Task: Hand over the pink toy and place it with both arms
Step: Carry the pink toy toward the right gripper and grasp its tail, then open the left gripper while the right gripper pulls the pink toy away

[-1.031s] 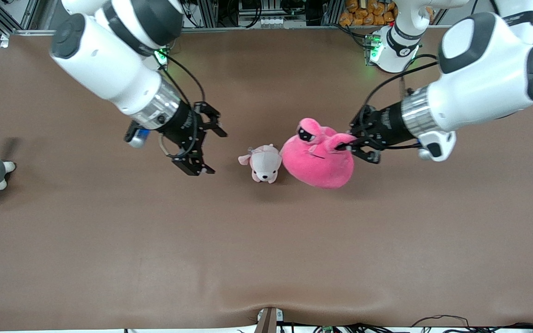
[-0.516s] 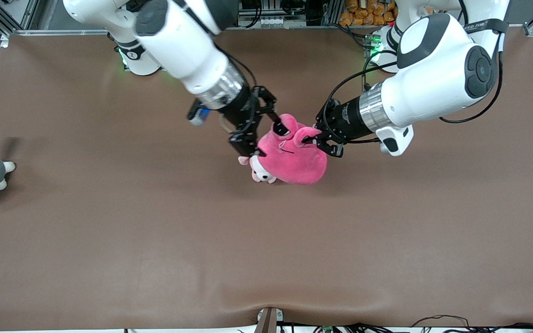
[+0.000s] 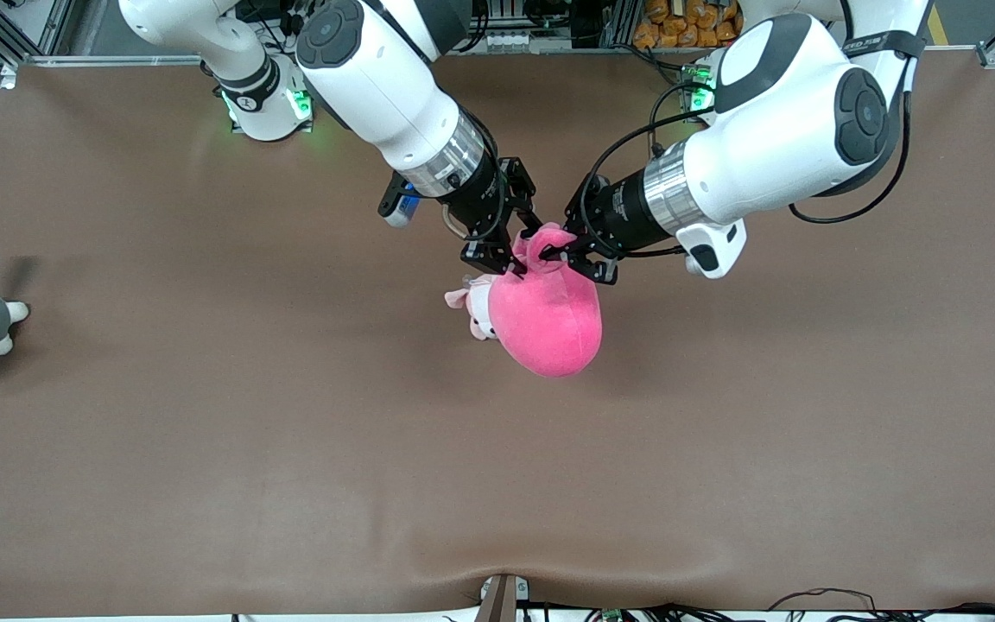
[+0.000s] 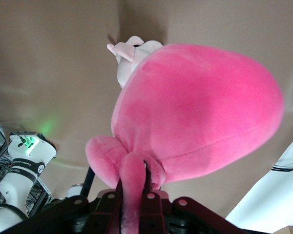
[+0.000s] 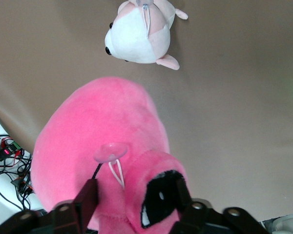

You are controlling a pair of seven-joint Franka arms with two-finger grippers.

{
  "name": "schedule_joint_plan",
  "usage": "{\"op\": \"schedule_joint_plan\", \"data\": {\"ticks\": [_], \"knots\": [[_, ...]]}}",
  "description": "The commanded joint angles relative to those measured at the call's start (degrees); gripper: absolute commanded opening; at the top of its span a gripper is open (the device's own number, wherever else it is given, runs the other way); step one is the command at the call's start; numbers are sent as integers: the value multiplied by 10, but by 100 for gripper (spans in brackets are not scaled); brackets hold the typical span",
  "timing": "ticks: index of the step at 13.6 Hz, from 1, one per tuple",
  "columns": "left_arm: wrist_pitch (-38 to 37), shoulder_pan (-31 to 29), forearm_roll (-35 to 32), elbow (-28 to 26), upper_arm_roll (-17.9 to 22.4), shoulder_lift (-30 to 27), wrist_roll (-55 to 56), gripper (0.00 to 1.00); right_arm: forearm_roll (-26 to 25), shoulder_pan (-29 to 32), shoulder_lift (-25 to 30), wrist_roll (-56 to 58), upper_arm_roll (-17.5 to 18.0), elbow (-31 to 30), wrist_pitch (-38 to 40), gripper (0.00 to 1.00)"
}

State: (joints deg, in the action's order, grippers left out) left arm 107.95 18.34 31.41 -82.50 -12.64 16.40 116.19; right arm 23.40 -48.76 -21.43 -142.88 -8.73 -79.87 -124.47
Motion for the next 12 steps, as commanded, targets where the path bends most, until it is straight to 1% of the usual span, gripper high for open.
{"op": "schedule_joint_plan", "data": {"ticks": [1,2,3,4,10,12], "knots": [[-5,13,15,14,2,0,15,0,3,-1,-13,-13,-2,21,4,100],[-5,13,15,14,2,0,15,0,-1,-3,-15,-11,-2,21,1,78],[-5,13,15,14,2,0,18,0,-5,-5,-17,-4,-2,21,0,15],[-5,13,15,14,2,0,20,0,-10,-6,-19,11,-2,21,0,0],[-4,13,21,14,2,-2,23,0,-3,12,-18,16,-2,21,6,0],[-4,11,28,14,2,-3,23,0,-3,28,-18,16,-2,27,38,0]]}}
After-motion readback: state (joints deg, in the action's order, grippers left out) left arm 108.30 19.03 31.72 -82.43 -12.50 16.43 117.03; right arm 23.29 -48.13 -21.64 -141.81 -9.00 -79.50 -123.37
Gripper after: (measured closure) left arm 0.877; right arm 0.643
